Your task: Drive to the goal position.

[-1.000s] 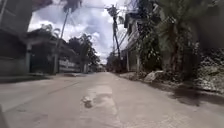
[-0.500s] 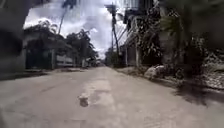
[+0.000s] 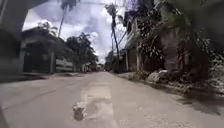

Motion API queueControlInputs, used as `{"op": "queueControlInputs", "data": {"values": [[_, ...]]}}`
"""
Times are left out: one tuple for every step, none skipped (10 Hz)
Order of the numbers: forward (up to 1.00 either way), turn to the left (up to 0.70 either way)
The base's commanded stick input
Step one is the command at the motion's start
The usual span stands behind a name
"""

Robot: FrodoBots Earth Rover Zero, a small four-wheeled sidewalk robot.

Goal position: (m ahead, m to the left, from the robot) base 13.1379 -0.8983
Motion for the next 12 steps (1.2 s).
{"op": "queueControlInputs", "data": {"values": [[0.5,-0.1],[0.5,-0.1],[0.5,-0.1],[0.5,-0.1],[0.5,-0.1],[0.5,-0.1],[0.5,-0.1],[0.5,-0.1],[0.5,-0.1],[0.5,-0.1],[0.5,-0.1],[0.5,-0.1]]}}
